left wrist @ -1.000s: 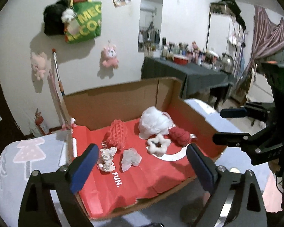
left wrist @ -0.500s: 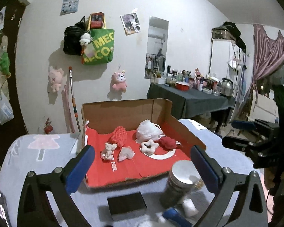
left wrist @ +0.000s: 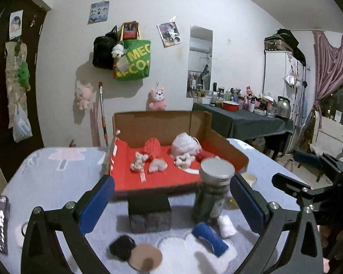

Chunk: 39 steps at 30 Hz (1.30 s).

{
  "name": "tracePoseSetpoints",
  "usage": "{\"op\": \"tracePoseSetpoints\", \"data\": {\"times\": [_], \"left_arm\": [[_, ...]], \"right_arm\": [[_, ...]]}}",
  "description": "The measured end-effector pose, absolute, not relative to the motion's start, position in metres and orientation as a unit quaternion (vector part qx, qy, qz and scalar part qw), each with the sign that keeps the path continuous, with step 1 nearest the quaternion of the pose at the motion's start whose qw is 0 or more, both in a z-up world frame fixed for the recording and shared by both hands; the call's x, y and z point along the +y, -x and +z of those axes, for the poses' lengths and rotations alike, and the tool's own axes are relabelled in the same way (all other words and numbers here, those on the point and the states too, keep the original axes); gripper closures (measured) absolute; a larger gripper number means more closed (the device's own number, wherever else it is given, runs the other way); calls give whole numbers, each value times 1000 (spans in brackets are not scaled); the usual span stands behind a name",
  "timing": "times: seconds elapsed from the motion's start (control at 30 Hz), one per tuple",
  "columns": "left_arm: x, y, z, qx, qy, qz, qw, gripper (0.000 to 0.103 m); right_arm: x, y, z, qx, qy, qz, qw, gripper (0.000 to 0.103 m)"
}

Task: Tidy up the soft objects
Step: 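Withdraw both tools from the box toward the black pom-pom and white roll, then grasp the black pom-pom with the left tool while the right tool grasps the white cotton roll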

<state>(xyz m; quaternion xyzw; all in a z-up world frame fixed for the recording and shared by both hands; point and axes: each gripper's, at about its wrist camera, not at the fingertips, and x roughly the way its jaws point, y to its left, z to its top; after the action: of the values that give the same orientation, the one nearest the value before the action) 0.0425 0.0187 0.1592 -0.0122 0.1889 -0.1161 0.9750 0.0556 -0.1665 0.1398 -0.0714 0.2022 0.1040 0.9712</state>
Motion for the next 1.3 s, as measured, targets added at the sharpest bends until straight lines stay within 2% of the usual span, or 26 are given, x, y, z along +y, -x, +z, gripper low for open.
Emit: {"op": "tracePoseSetpoints", "data": {"times": [0.77, 1.3], "left_arm": [[8, -37, 63, 254, 19, -79, 964, 0], [32, -45, 56, 281, 25, -56, 958, 0]], "right_arm": [[-182, -44, 43, 245, 5, 74, 967, 10], [-177, -64, 28, 281, -18, 91, 955, 10]]}}
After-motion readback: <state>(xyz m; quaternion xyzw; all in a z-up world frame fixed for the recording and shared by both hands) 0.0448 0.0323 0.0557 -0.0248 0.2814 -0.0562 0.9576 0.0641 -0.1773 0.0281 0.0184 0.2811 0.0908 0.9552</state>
